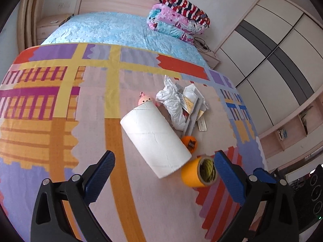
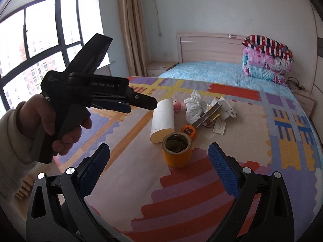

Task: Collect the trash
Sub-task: 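Grasp the orange tape roll with the right gripper while the left gripper grasps the white paper roll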

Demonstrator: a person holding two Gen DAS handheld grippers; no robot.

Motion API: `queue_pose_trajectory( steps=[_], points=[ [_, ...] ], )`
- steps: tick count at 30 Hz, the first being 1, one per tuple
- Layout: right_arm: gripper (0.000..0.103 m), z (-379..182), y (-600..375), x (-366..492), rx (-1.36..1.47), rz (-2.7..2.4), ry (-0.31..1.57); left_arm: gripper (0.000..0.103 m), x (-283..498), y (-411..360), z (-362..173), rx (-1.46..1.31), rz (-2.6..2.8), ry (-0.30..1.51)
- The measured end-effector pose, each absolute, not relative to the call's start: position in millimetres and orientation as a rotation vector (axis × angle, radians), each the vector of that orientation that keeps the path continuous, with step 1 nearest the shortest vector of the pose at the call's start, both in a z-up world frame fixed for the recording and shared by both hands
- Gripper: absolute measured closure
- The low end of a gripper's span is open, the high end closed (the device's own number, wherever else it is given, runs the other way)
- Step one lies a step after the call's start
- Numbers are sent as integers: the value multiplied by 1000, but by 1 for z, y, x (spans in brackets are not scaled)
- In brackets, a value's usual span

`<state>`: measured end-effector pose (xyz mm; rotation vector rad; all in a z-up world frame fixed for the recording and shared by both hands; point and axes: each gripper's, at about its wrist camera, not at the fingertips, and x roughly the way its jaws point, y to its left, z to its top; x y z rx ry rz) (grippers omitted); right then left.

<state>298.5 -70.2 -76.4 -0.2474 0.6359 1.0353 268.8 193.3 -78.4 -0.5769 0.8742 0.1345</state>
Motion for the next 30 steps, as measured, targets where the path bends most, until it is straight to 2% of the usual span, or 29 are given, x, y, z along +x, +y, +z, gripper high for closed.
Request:
queue_pose_trajectory(
  steps=[3,5,8,16,18,21,23,27,30],
  points=[
    [8,-82,-63,304,-254,1032,646,9,279,197,-86,-616,124,888],
    [17,-87,-58,309,-263,1025,658,14,287,203,-93,-653,134,910],
    [20,-93,-54,314,-266,1012,670,15,293,207,-101,-676,141,933],
    [24,-105,-45,324,-274,997,703,28,303,216,-116,-734,152,943],
    [27,-108,-41,325,-279,996,714,36,304,216,-116,-737,148,943],
    [30,-111,-37,325,-287,998,728,38,305,217,-117,-743,147,936],
    [42,-112,-35,324,-303,987,738,39,305,218,-117,-753,149,929],
    [54,-115,-33,326,-314,957,758,40,305,214,-116,-735,151,926],
    [55,-113,-34,323,-322,959,752,45,303,210,-113,-717,147,922]
  ],
)
